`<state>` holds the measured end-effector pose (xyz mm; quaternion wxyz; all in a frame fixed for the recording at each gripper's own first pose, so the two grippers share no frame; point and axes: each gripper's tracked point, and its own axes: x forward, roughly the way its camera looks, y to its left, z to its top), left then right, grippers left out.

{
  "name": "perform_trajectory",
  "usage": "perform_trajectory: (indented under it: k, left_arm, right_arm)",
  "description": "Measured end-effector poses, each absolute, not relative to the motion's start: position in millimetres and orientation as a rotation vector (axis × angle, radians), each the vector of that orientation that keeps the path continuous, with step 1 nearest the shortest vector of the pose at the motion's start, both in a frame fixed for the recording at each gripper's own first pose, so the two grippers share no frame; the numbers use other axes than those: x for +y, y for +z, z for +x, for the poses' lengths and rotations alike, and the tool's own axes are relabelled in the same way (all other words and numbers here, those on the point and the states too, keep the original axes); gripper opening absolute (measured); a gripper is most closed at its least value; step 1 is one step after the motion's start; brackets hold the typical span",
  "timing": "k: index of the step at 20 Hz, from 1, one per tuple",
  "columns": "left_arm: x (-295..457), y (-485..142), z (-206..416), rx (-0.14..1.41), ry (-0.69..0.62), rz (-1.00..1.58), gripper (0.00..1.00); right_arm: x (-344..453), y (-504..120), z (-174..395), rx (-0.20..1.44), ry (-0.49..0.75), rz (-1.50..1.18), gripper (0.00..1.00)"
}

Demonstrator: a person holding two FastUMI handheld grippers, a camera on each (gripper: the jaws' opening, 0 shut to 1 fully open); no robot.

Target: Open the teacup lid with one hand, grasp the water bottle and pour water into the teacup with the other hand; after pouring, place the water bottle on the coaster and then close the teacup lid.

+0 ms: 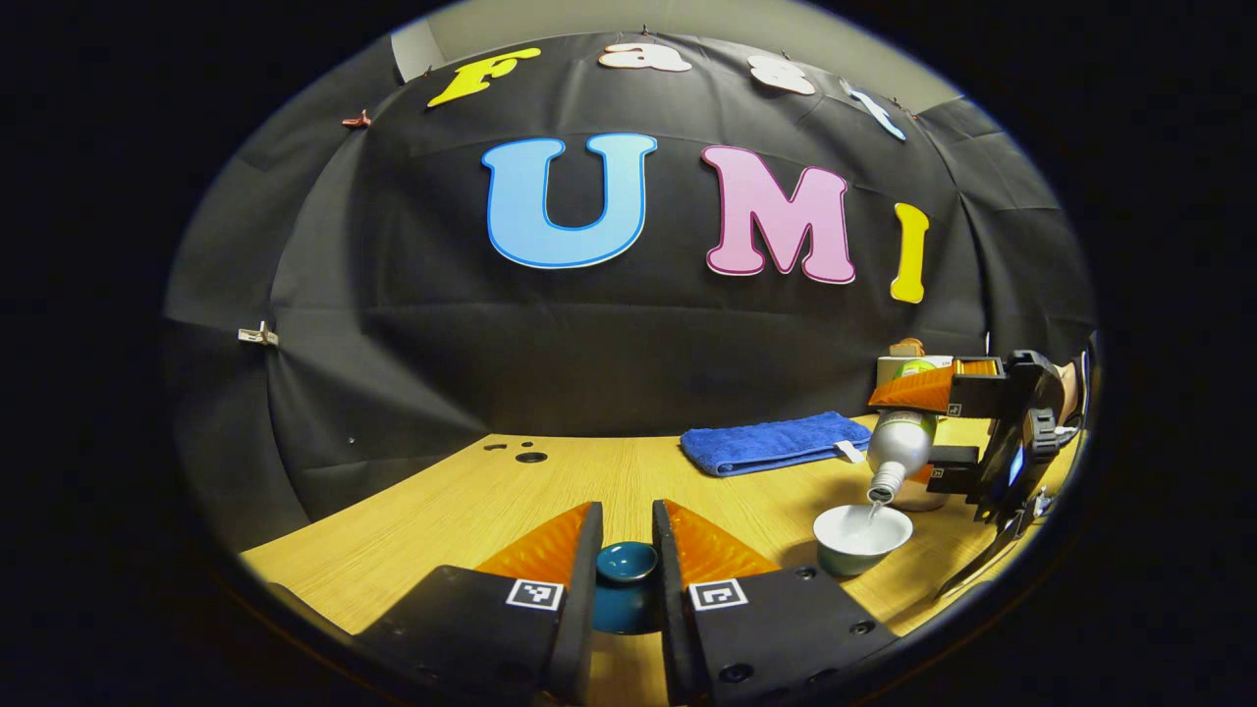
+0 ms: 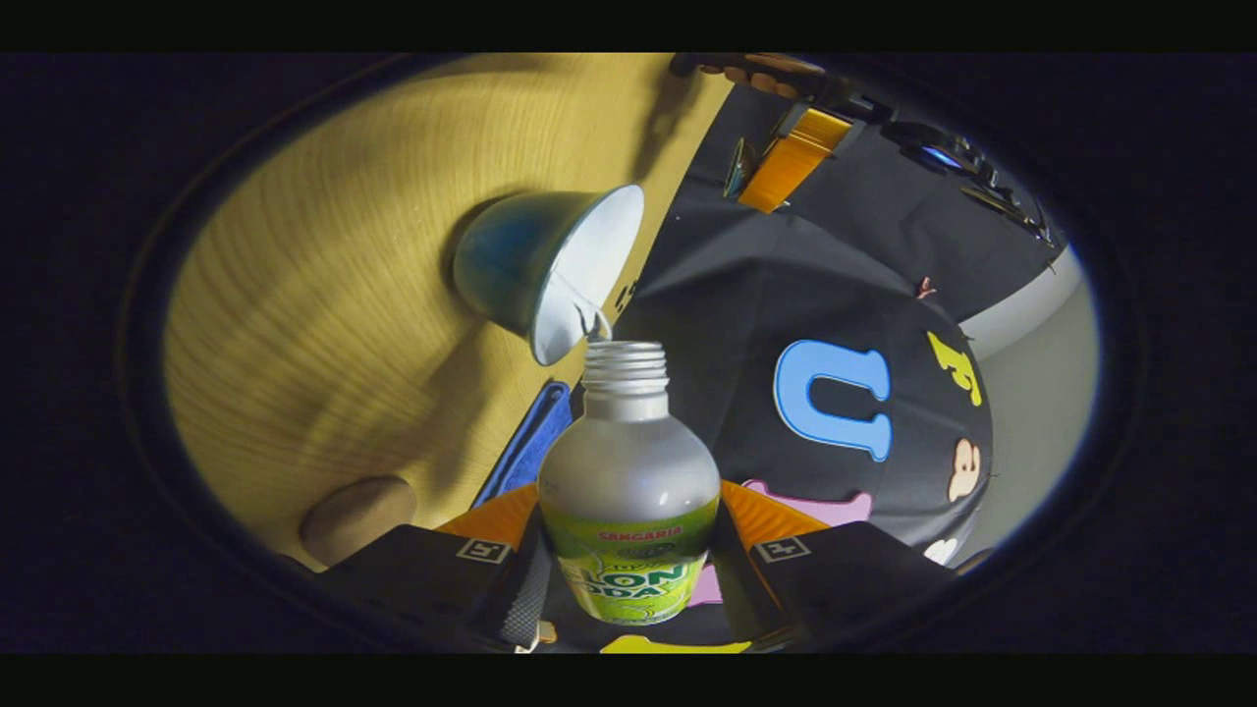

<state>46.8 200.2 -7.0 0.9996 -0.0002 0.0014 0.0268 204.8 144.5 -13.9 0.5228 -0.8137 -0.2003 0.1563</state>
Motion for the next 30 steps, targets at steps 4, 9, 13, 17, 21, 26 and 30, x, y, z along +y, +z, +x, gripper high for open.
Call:
perform_trajectory:
  k: [4, 9, 13, 17, 21, 26, 30]
  left_arm:
    - [200, -6, 46, 0.003, 0.054, 0.0, 0.35]
    - [200, -6, 47, 0.003, 0.054, 0.0, 0.34]
    - [200, -7, 46, 0.003, 0.054, 0.0, 0.35]
    - [200, -7, 47, 0.003, 0.053, 0.0, 0.35]
    - [200, -6, 46, 0.003, 0.053, 0.0, 0.35]
    - [201, -6, 47, 0.003, 0.053, 0.0, 0.35]
    - [200, -5, 47, 0.003, 0.053, 0.0, 0.33]
  right_arm:
    - [148, -15, 202, -0.509, 0.379, -1.971, 0.74]
    - [153, -16, 196, -0.544, 0.382, -1.987, 0.77]
    - [152, -15, 196, -0.56, 0.38, -2.004, 0.77]
    - [151, -13, 198, -0.567, 0.367, -2.012, 0.74]
    - [153, 1, 198, -0.582, 0.363, -2.028, 0.74]
    - [161, 17, 198, -0.614, 0.36, -2.048, 0.74]
    - [164, 21, 195, -0.633, 0.351, -2.064, 0.74]
